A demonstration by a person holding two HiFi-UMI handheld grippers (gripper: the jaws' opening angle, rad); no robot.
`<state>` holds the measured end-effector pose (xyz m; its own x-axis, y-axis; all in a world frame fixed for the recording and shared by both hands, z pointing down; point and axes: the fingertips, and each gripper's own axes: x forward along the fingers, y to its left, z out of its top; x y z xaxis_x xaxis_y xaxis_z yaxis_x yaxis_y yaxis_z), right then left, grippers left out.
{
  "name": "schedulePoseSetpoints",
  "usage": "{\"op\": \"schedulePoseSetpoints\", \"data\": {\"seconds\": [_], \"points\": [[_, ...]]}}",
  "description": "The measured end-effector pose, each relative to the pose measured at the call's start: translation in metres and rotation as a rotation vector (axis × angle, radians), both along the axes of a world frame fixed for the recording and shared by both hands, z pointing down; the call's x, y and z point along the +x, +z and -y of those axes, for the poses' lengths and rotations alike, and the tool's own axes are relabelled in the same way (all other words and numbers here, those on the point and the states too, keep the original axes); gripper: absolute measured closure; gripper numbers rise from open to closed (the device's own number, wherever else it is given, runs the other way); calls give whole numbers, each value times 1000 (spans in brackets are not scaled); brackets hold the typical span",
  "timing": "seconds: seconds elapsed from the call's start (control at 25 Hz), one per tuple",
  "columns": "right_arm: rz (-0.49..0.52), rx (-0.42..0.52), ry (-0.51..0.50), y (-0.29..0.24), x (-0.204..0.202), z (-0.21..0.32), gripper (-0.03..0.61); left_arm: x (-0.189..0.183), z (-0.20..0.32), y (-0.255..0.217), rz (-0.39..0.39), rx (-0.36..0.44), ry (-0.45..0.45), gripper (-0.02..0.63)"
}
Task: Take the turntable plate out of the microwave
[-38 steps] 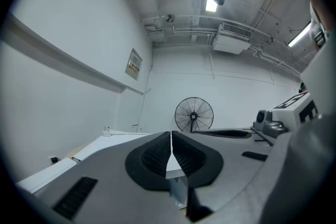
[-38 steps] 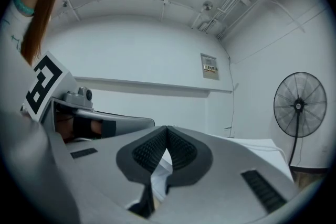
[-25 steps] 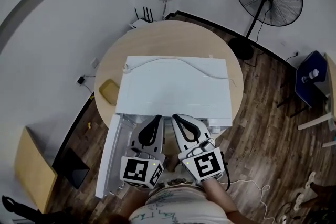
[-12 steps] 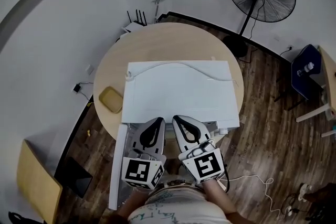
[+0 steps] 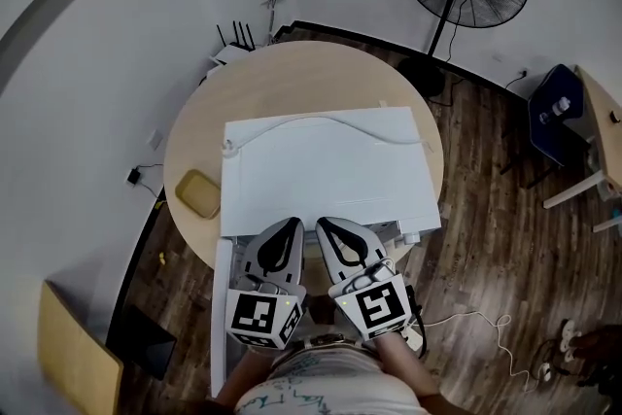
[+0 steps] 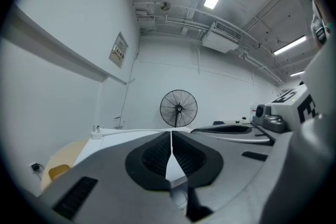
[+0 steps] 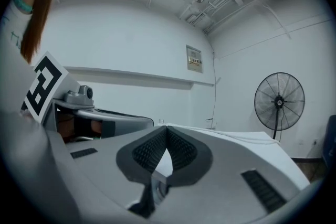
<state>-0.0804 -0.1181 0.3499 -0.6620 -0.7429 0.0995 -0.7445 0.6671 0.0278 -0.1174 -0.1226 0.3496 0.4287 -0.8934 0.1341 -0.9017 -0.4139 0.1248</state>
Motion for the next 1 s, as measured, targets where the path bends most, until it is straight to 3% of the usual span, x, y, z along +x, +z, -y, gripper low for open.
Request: {"op": "schedulePoseSetpoints", "data": {"seconds": [0.28, 1.0], "points": [[-10, -32, 30, 10, 7, -1, 588, 8, -4, 9, 54, 3, 18, 597], [-122, -141, 43, 88, 21, -11, 588, 7, -21, 94, 98, -164, 28, 597]]}}
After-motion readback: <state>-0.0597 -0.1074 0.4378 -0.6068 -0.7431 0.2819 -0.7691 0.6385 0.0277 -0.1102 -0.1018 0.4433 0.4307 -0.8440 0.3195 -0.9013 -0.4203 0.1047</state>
